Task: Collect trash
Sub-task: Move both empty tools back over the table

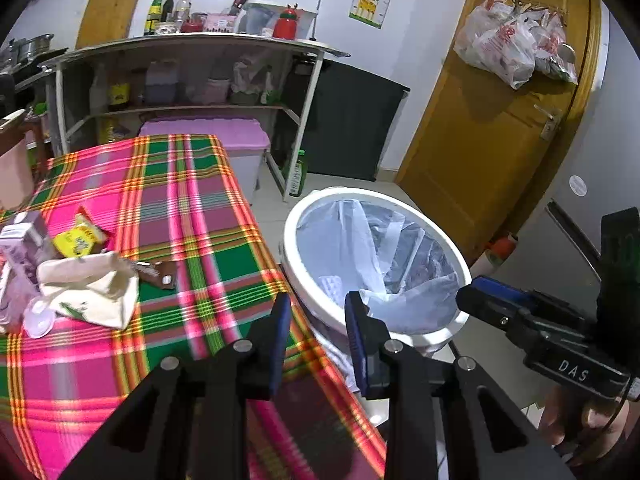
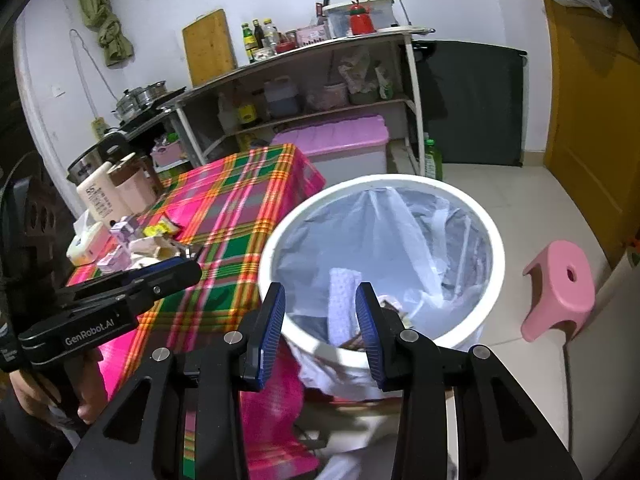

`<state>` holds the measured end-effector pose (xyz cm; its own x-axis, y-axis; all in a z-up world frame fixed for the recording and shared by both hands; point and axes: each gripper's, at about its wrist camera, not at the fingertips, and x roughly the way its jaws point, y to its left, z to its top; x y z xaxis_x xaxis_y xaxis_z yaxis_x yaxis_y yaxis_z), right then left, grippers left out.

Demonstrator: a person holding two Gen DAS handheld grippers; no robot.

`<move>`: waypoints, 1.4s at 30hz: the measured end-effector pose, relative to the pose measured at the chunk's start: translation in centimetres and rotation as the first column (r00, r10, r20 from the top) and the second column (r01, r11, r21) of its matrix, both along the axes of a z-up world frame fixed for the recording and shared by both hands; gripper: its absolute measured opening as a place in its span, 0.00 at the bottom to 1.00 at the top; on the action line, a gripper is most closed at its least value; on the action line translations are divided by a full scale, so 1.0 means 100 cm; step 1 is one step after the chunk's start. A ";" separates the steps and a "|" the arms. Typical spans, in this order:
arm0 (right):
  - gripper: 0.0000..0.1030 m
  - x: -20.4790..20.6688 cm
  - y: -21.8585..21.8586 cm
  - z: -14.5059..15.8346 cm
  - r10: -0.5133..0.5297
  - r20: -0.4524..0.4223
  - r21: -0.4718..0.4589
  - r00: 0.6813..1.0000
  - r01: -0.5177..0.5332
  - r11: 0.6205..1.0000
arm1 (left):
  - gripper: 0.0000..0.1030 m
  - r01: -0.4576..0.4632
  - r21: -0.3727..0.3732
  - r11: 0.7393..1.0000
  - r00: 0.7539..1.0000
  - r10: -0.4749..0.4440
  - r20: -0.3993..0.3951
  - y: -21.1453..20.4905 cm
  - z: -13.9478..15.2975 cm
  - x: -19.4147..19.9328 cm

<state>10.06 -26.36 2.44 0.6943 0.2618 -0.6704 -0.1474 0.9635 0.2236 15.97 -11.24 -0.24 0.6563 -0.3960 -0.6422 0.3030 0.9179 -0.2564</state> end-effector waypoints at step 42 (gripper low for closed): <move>0.37 -0.002 0.105 -0.014 0.323 0.009 -0.013 0.946 -0.323 0.946 | 0.28 -0.274 0.036 0.961 0.961 0.275 -0.020 0.115 -0.025 -0.055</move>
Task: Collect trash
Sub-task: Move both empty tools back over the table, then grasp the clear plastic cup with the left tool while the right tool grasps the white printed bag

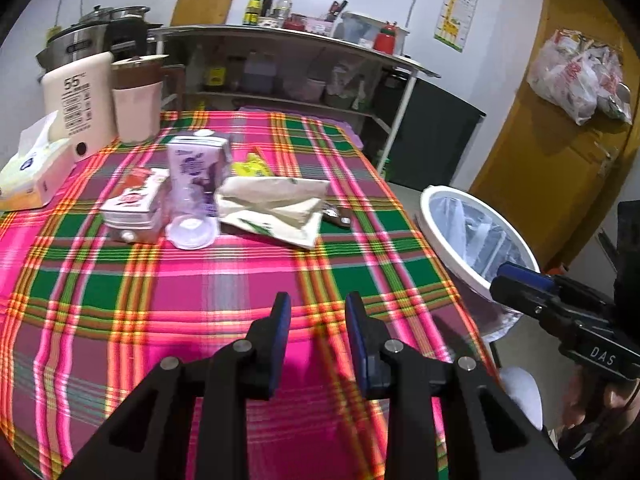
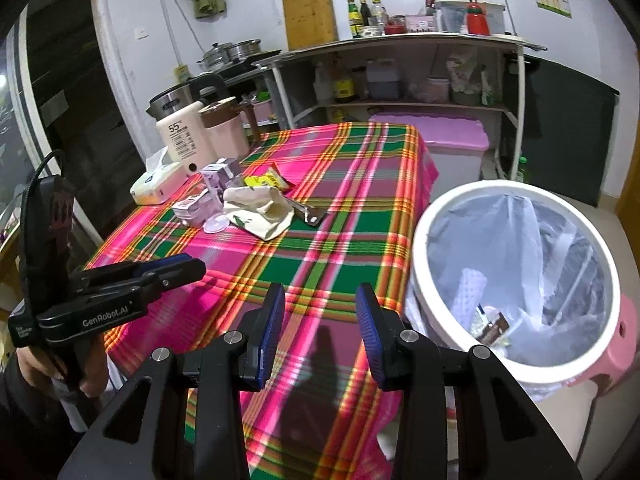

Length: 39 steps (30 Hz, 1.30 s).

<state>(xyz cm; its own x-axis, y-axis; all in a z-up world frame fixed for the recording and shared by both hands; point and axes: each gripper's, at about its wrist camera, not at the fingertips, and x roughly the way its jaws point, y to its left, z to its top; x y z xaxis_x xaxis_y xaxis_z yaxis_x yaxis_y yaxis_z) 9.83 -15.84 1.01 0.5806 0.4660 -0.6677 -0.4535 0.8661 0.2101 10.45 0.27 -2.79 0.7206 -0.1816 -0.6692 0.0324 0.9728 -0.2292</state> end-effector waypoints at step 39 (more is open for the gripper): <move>0.38 0.094 0.102 -0.011 0.243 0.059 -0.114 0.968 -0.235 0.965 | 0.40 -0.127 0.026 0.992 0.992 0.127 0.013 0.078 -0.004 0.057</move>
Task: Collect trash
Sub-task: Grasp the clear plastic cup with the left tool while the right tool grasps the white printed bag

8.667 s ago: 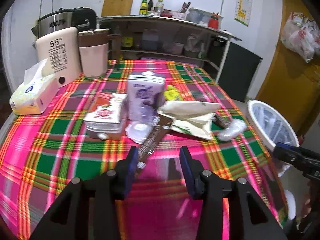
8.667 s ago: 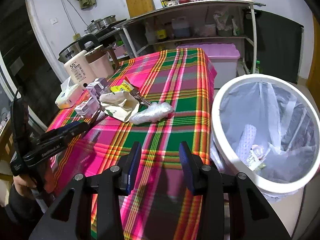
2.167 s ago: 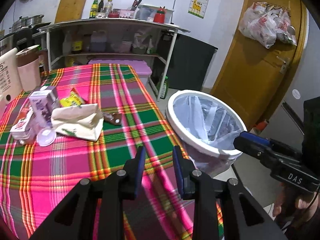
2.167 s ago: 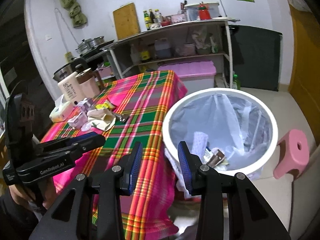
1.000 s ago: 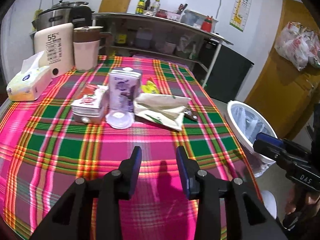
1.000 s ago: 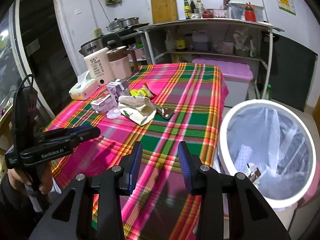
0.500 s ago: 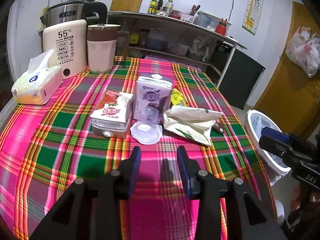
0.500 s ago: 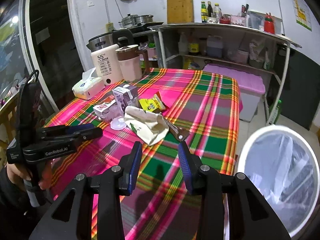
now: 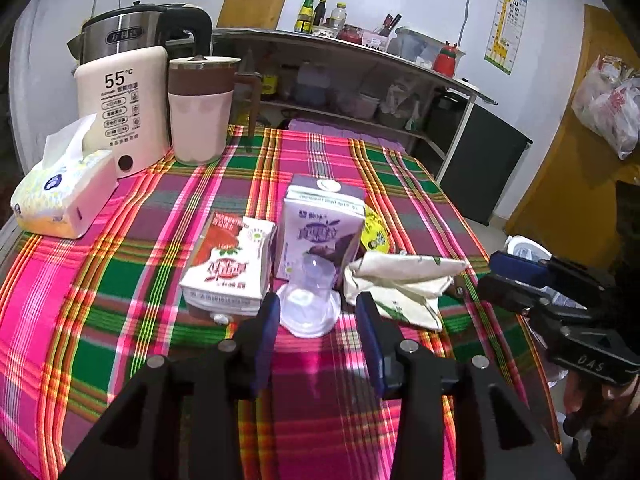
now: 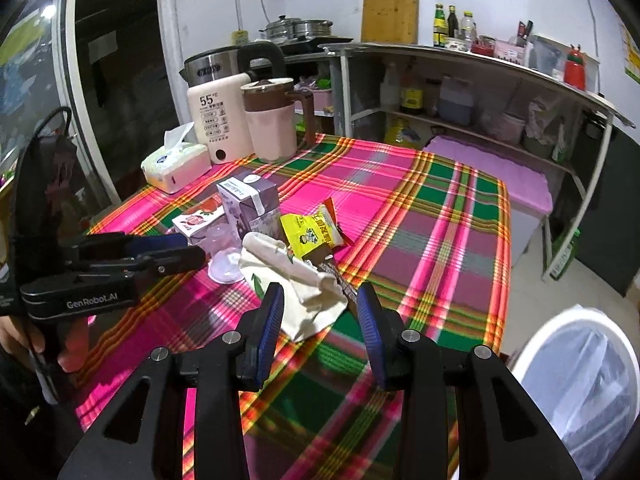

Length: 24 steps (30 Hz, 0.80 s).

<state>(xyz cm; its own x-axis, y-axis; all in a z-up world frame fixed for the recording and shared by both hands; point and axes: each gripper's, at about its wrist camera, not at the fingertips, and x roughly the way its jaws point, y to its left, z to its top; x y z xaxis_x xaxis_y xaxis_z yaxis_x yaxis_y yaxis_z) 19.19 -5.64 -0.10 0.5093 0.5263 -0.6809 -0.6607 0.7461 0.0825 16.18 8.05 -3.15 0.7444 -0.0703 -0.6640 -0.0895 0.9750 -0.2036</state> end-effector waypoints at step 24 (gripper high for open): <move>0.13 0.015 0.017 -0.019 0.079 -0.096 0.001 0.992 -0.080 0.997 | 0.41 0.030 0.005 1.000 1.000 -0.030 -0.007 0.002 -0.007 0.025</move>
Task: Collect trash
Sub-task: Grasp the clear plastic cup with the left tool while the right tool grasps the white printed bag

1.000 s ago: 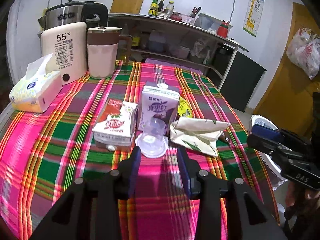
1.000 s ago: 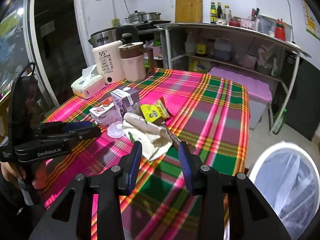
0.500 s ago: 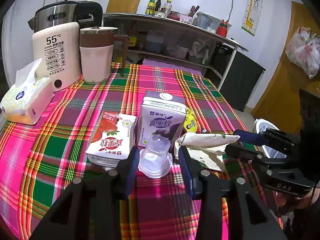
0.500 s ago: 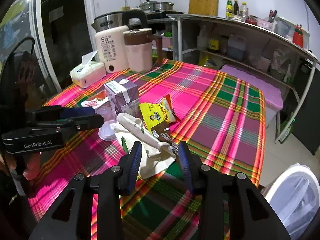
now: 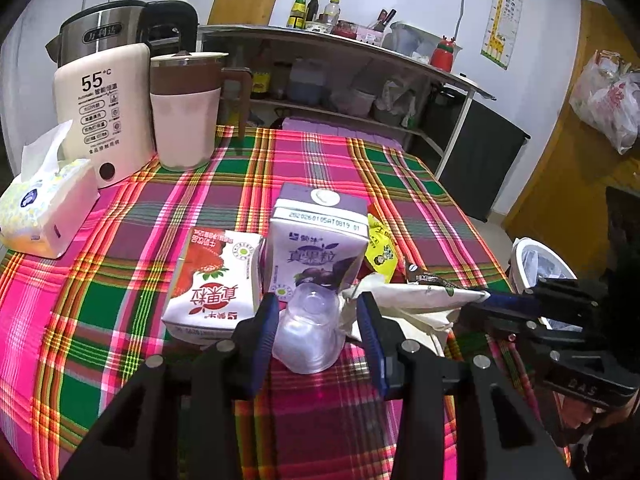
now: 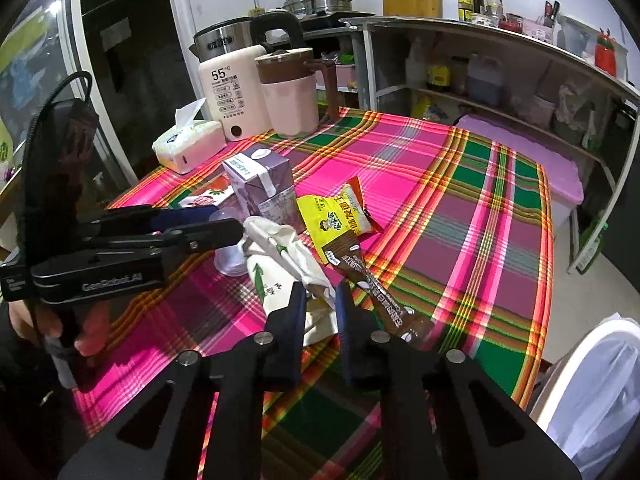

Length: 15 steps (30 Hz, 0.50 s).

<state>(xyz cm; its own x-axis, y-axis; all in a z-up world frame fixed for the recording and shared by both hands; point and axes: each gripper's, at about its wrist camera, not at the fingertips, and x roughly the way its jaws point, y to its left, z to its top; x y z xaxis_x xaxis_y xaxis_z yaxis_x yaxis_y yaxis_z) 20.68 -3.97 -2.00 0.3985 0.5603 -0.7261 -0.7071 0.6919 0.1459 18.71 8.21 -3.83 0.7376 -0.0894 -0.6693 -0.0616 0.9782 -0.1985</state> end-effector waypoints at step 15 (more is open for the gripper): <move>0.02 -0.012 -0.011 0.002 -0.017 -0.060 0.047 0.998 0.020 0.999 | 0.28 -0.033 -0.019 0.999 0.999 0.033 -0.006 0.002 -0.001 -0.010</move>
